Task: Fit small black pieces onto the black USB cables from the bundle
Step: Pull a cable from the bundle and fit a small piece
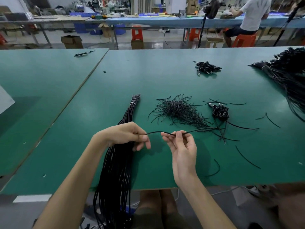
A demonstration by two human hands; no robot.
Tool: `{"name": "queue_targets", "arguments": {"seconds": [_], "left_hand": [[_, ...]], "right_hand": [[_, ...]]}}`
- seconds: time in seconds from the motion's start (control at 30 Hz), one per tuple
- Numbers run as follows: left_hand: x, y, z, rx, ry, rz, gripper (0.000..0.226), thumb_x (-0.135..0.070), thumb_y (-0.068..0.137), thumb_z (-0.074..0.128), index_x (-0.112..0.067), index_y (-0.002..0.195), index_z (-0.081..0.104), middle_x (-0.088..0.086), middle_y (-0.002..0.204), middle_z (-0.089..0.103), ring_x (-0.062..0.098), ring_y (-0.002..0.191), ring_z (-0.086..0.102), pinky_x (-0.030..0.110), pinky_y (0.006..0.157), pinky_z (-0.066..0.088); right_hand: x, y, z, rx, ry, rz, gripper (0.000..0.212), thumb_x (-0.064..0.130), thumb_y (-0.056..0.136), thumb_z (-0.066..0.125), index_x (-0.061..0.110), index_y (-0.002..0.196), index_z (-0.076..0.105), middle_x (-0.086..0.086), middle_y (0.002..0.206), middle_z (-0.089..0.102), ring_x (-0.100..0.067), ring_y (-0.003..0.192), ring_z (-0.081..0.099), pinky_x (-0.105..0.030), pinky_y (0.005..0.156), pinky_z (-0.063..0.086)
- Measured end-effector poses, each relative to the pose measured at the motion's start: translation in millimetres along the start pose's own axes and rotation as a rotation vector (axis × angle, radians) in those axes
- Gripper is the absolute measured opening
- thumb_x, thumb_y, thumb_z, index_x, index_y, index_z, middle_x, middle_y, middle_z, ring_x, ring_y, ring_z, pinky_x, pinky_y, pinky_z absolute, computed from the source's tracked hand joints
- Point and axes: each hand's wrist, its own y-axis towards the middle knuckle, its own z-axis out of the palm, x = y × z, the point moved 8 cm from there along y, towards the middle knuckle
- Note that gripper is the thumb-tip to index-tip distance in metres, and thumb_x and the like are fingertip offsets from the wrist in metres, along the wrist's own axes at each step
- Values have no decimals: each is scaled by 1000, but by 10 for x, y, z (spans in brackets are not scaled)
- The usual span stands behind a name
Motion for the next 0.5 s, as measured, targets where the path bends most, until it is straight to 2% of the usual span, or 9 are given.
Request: {"name": "queue_targets", "arguments": {"seconds": [0.1, 0.2, 0.27, 0.37, 0.43, 0.5], "left_hand": [[-8, 61, -178, -202, -149, 4, 36, -27, 107, 51, 0, 103, 74, 12, 73, 69, 21, 50, 60, 25, 56, 51], [-71, 158, -379, -436, -494, -11, 35, -30, 105, 52, -1, 98, 71, 6, 74, 71, 18, 46, 57, 24, 49, 51], [-152, 249, -430, -516, -748, -4, 30, -26, 107, 50, -3, 98, 68, 2, 74, 72, 13, 47, 56, 22, 50, 52], [-359, 392, -384, -482, -1102, 81, 24, -16, 109, 45, -4, 96, 62, 0, 73, 68, 7, 50, 55, 19, 54, 53], [-436, 474, -319, -458, -1396, 136, 27, -8, 110, 42, -2, 93, 62, 5, 78, 69, 8, 50, 57, 19, 53, 53], [-482, 564, -216, -426, -1475, 173, 29, -9, 110, 42, 0, 93, 63, 6, 80, 69, 9, 51, 59, 21, 53, 54]], "right_hand": [[-57, -11, 95, 94, -125, 29, 27, 22, 100, 62, 5, 120, 59, -9, 99, 69, -30, 102, 74, -34, 85, 60], [-109, -53, 210, 215, -439, 18, 22, 21, 100, 66, 17, 122, 66, -1, 105, 72, -18, 96, 73, -33, 88, 59], [-122, -89, 271, 289, -558, 16, 19, 22, 101, 66, 19, 119, 68, -3, 104, 74, -15, 94, 72, -29, 86, 57], [-145, -139, 367, 408, -692, 7, 19, 23, 101, 66, 19, 119, 70, -1, 109, 74, -12, 101, 71, -25, 88, 56], [-174, -174, 443, 483, -784, -10, 21, 25, 100, 67, 19, 120, 71, 4, 113, 73, -8, 104, 69, -22, 92, 53], [-198, -200, 493, 528, -845, -21, 21, 26, 100, 68, 18, 118, 72, 5, 111, 74, -7, 100, 68, -20, 89, 52]]}}
